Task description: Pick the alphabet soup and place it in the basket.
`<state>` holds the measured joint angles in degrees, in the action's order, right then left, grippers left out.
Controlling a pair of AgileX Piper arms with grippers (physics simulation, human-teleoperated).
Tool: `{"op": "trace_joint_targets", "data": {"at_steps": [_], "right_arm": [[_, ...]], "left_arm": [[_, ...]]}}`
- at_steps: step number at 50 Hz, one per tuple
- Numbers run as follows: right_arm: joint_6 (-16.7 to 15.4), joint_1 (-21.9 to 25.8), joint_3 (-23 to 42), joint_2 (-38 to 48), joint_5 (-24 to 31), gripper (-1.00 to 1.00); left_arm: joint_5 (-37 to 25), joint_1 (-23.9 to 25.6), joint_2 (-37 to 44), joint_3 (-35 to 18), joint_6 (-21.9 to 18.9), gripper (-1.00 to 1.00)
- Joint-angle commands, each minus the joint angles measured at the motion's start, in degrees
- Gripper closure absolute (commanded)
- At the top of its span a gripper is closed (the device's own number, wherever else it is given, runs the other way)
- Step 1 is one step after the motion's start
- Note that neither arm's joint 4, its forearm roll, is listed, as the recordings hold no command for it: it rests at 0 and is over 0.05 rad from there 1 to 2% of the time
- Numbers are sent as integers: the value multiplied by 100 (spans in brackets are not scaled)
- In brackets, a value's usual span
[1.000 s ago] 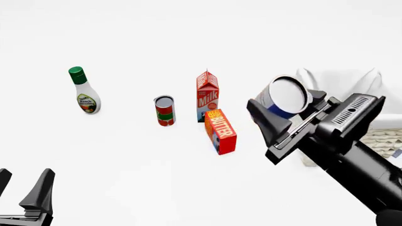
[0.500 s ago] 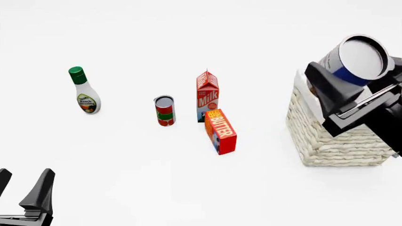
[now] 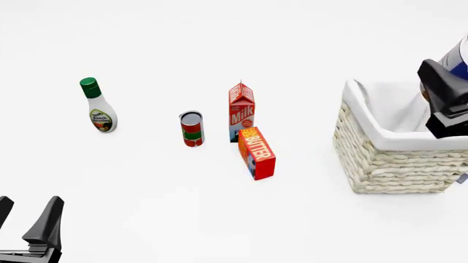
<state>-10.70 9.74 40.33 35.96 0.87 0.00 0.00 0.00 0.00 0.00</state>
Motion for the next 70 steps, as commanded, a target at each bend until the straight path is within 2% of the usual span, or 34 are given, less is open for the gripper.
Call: {"op": "trace_joint_targets", "data": {"at_steps": [1, 12, 25, 35, 52, 70], "right_arm": [[105, -791, 88, -96, 269, 100], [76, -1260, 138, 186, 191, 100], [30, -1477, 227, 761, 19, 100], [-125, -1710, 343, 1121, -7, 100], [-415, -1852, 602, 1607, 95, 100], [-642, -1683, 746, 2332, 211, 100]], "left_arm": [[0, 0, 0, 0, 0, -100], [0, 0, 0, 0, 0, -100], [0, 0, 0, 0, 0, -100], [0, 0, 0, 0, 0, -100], [0, 0, 0, 0, 0, -100], [0, 0, 0, 0, 0, -100]]}}
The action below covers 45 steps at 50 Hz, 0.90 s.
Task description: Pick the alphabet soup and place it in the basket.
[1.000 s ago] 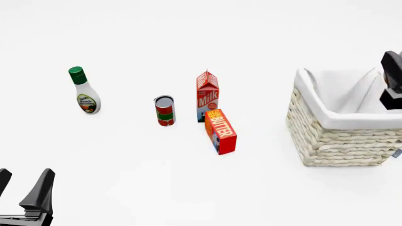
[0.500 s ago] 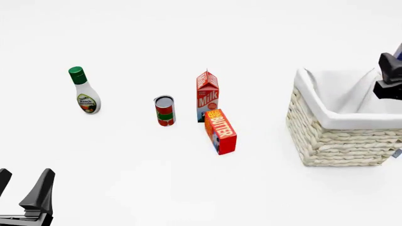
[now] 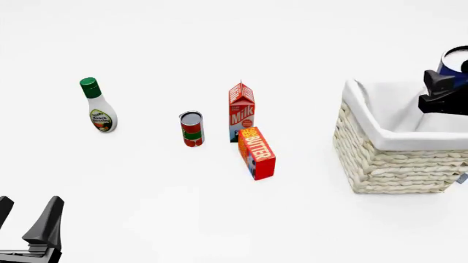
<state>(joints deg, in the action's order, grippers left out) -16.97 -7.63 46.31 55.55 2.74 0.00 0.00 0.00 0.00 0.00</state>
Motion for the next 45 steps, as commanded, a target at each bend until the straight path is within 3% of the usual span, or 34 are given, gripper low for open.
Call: {"op": "trace_joint_targets", "data": {"at_steps": [1, 19, 45], "right_arm": [[-53, 47, 163, 443, 15, 100], [-176, -117, 549, 1126, 107, 100], [-752, -394, 1010, 1915, 401, 100]], "left_arm": [[0, 0, 0, 0, 0, -100], [0, 0, 0, 0, 0, -100], [0, 0, 0, 0, 0, -100]]}}
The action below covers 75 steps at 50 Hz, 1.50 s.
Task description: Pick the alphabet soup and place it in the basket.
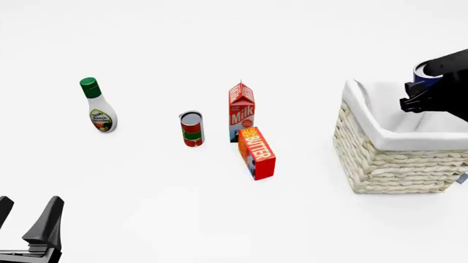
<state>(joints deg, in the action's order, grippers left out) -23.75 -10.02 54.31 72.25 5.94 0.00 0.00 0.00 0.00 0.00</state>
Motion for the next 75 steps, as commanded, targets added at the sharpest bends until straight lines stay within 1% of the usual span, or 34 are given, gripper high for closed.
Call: {"op": "trace_joint_targets", "data": {"at_steps": [1, 12, 44, 65, 66, 75], "right_arm": [[-85, -165, 214, 257, 81, 100], [-211, -236, 162, 496, -10, 100], [-246, -133, 391, 1198, -170, 100], [-245, -143, 476, 1303, -173, 100], [-250, -150, 479, 1299, -170, -100], [-254, -177, 477, 1280, -181, -100]], "left_arm": [[0, 0, 0, 0, 0, -100], [0, 0, 0, 0, 0, -100], [0, 0, 0, 0, 0, -100], [0, 0, 0, 0, 0, -100], [0, 0, 0, 0, 0, -100], [0, 0, 0, 0, 0, -100]]}}
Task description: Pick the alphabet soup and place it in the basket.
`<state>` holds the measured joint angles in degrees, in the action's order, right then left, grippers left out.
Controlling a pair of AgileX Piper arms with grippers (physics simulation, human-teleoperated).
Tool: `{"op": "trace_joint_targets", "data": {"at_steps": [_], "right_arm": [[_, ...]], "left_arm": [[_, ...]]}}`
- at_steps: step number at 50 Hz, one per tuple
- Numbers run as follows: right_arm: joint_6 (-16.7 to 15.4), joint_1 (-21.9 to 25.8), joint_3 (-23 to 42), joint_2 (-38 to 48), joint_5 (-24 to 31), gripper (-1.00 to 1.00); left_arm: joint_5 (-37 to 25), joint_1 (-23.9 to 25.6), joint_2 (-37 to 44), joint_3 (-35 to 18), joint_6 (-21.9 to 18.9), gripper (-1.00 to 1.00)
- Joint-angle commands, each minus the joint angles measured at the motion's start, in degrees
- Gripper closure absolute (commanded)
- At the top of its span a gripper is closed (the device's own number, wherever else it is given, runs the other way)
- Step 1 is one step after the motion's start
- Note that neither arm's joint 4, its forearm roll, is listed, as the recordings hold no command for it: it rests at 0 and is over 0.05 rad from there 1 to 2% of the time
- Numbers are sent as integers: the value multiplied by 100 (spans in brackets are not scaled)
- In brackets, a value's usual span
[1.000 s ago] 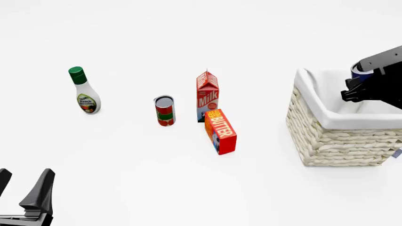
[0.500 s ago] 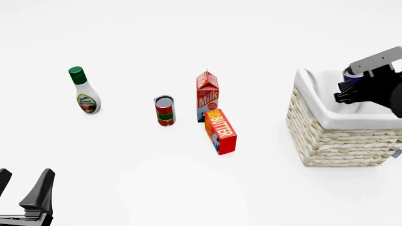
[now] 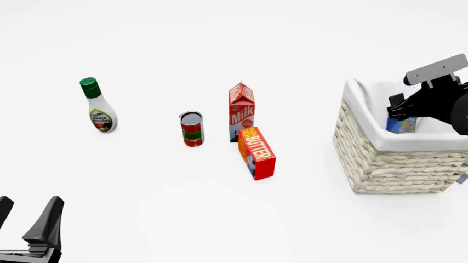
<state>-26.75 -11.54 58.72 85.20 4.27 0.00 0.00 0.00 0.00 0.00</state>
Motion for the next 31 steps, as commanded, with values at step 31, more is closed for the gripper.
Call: {"op": "trace_joint_targets", "data": {"at_steps": [31], "right_arm": [[175, 159, 38, -586, 206, -100]], "left_arm": [[0, 0, 0, 0, 0, -100]]}}
